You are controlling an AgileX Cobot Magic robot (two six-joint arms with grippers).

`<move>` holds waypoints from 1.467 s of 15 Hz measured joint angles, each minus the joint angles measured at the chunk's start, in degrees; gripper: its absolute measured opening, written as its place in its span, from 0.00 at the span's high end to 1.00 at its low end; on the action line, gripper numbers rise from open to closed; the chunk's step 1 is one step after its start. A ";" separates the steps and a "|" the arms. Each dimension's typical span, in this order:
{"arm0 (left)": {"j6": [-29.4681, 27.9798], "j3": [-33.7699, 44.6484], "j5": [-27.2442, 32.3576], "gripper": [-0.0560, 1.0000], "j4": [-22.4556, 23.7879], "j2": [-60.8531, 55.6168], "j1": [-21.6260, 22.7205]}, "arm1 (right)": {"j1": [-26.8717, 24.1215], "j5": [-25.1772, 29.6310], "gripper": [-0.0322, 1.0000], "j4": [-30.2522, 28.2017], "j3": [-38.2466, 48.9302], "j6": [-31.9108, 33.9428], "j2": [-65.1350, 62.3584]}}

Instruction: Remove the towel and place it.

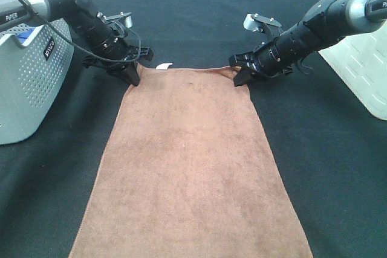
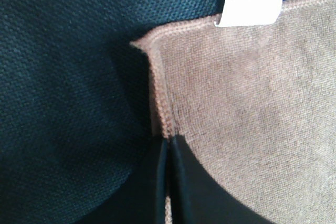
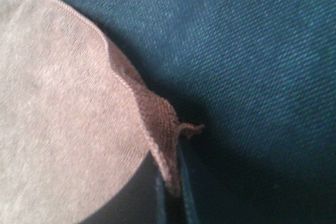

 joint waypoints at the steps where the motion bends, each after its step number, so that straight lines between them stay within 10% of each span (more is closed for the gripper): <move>1: 0.00 0.00 -0.29 0.95 0.00 0.00 0.00 | 0.00 -0.52 0.95 -0.06 0.00 0.00 0.00; 14: 0.00 -9.28 -14.55 0.95 4.30 -0.63 0.00 | 0.00 -9.57 0.95 -0.80 -12.03 -5.21 0.40; 22: 0.00 -9.28 -24.75 0.95 5.39 -0.52 0.00 | 0.11 -18.45 0.95 14.38 -13.35 -21.03 1.60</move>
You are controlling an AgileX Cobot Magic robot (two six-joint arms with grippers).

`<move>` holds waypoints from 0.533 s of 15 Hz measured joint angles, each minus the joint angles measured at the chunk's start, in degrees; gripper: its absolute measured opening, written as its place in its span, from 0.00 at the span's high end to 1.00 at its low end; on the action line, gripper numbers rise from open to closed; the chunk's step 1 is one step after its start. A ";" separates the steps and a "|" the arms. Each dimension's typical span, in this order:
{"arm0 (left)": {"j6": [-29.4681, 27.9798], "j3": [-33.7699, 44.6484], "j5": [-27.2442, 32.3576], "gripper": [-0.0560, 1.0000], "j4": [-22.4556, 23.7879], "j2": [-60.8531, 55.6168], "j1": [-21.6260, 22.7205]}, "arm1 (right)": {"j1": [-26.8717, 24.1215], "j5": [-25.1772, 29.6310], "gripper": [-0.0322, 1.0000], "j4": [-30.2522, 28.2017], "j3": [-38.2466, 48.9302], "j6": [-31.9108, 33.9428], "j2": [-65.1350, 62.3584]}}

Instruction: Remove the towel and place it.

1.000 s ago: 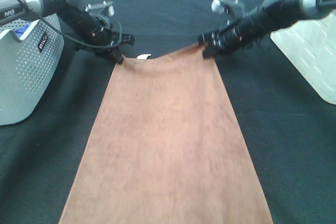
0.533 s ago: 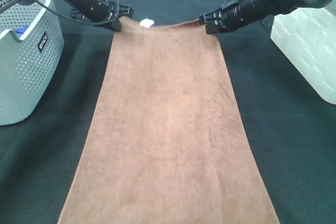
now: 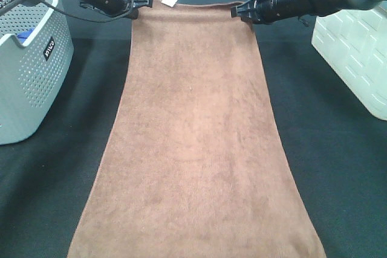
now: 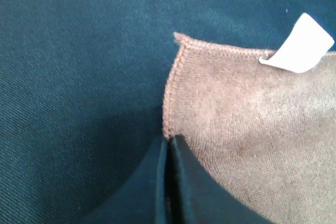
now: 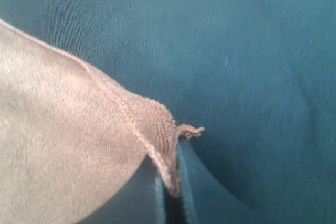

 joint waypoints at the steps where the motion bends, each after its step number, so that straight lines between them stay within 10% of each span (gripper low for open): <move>1: 0.00 0.00 -0.40 0.95 0.29 0.29 0.00 | 0.00 0.00 0.95 1.83 -1.55 -1.66 1.09; 8: 0.00 -0.11 -5.04 0.95 2.01 1.66 0.00 | 0.00 0.46 0.95 2.86 -6.47 -2.75 6.82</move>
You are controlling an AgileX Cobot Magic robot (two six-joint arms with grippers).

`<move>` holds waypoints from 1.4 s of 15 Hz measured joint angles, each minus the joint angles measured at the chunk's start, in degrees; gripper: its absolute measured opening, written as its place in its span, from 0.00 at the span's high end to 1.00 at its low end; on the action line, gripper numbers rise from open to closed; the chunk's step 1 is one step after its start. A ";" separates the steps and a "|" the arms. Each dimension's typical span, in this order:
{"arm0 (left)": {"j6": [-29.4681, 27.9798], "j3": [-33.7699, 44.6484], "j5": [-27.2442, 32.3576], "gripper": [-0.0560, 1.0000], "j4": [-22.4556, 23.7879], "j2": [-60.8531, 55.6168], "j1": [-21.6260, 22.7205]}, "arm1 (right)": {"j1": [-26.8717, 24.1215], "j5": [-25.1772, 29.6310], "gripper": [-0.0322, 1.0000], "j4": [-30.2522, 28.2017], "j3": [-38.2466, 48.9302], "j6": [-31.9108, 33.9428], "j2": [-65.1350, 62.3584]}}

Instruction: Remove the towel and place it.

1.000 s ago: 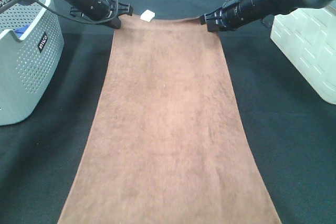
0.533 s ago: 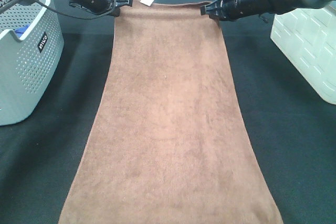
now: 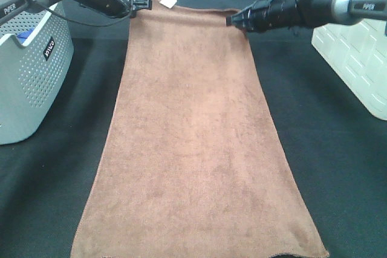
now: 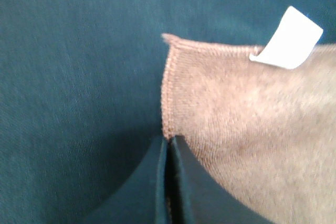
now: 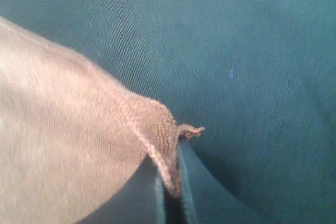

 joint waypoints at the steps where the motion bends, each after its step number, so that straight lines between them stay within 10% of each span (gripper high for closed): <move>1: 0.00 0.00 -0.17 0.95 0.00 0.57 0.00 | 0.00 0.00 0.95 0.06 0.00 0.00 0.69; 6: 0.00 0.00 -1.60 0.95 0.00 4.47 0.00 | 0.00 -0.06 0.93 1.43 -0.69 0.00 3.27; 10: 0.00 0.00 -3.21 0.92 -0.17 5.16 0.00 | 0.00 -0.29 0.64 1.49 -0.69 0.00 3.32; 16: 0.00 0.00 -4.35 0.42 1.15 5.16 0.00 | -0.06 4.13 0.36 -0.80 -0.69 2.41 3.32; 21: 0.00 0.00 -4.53 0.39 -0.06 5.16 0.00 | -0.97 -0.80 0.36 -3.72 -1.26 2.81 2.64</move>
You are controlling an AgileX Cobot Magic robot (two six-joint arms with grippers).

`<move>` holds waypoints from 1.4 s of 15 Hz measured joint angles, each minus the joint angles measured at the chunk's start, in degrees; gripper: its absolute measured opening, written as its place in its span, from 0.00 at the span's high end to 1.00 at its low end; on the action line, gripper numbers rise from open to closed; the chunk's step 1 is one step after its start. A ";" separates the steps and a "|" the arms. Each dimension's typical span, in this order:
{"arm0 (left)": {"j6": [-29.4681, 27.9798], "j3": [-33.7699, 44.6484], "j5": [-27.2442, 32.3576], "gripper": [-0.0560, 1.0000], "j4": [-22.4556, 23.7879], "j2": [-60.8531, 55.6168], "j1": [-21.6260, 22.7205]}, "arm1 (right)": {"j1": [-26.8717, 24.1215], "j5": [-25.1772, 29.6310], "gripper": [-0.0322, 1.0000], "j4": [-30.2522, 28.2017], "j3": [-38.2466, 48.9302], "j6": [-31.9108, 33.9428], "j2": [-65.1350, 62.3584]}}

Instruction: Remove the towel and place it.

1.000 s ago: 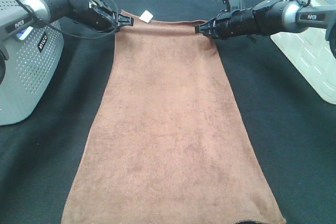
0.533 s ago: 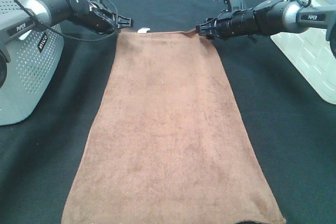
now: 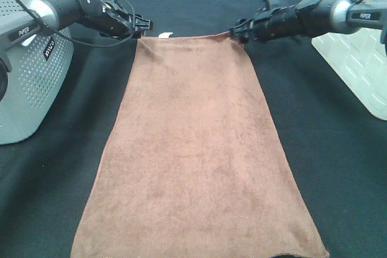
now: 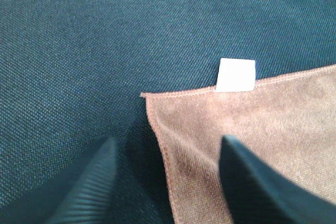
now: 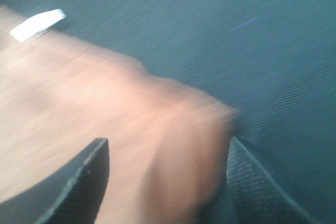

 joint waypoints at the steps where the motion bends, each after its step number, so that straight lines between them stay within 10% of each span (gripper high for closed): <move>1: 0.00 0.00 0.00 0.39 -0.17 0.00 0.00 | -0.40 -2.29 0.36 -0.11 -0.06 0.00 0.17; 17: 0.00 0.00 -0.23 0.39 -0.92 0.00 0.00 | -0.46 -3.38 0.46 3.78 -6.53 -0.11 7.45; 21: 0.00 0.00 -0.52 0.39 -0.92 0.00 0.00 | -0.46 -3.61 0.75 5.33 -6.70 -0.11 8.14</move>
